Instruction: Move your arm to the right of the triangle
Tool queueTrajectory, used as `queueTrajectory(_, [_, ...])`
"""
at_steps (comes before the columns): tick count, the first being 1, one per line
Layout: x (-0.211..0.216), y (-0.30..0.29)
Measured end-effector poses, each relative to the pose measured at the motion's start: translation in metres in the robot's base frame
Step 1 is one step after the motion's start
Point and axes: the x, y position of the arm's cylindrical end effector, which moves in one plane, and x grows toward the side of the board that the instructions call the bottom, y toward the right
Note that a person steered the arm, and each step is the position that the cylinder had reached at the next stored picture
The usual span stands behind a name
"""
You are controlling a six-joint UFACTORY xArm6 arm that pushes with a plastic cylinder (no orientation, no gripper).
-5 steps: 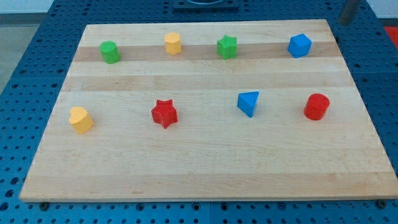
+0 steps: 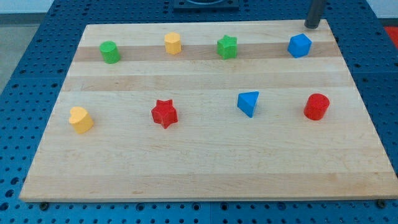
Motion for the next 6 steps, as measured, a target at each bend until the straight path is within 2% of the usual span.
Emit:
queueTrajectory(1, [0.001, 0.001])
queueTrajectory(2, [0.089, 0.000])
queueTrajectory(3, [0.091, 0.000])
queueTrajectory(5, [0.161, -0.054])
queueTrajectory(6, [0.161, -0.073])
